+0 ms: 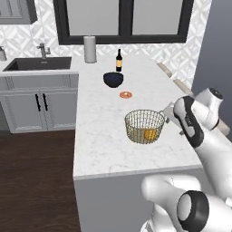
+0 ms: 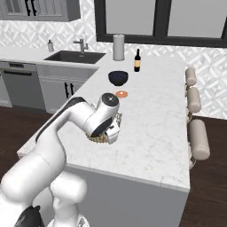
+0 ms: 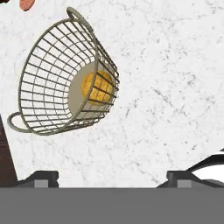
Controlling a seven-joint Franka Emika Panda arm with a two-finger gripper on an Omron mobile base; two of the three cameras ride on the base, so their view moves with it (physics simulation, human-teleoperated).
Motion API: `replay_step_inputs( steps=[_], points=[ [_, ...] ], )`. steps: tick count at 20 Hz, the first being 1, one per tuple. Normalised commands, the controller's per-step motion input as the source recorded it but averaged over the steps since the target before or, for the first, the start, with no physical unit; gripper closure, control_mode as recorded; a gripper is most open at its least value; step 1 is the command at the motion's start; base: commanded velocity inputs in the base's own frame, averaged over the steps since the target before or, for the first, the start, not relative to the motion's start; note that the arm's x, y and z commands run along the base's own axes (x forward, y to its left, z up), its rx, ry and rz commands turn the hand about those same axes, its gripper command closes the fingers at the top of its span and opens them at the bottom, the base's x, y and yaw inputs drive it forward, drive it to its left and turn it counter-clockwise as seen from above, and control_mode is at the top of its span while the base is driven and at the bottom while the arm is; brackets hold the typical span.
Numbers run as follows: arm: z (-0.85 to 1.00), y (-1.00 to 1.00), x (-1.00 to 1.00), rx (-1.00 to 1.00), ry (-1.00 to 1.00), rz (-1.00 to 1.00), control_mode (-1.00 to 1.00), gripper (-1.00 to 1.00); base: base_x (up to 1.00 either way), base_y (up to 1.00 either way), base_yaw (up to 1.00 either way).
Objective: Open the cabinet, pick up the bread from the cabinet and place it in the basket. Then move the basket to the dining counter.
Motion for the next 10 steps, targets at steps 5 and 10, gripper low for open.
replay_step_inputs(
  steps=[5,10],
  points=[
    [0.82,0.62,-1.0,0.0,-0.17,0.14,-1.0,-1.0,0.0,0.0,0.0],
    [0.74,0.55,-1.0,0.01,-0.22,0.16,-1.0,-1.0,0.0,0.0,0.0]
  ],
)
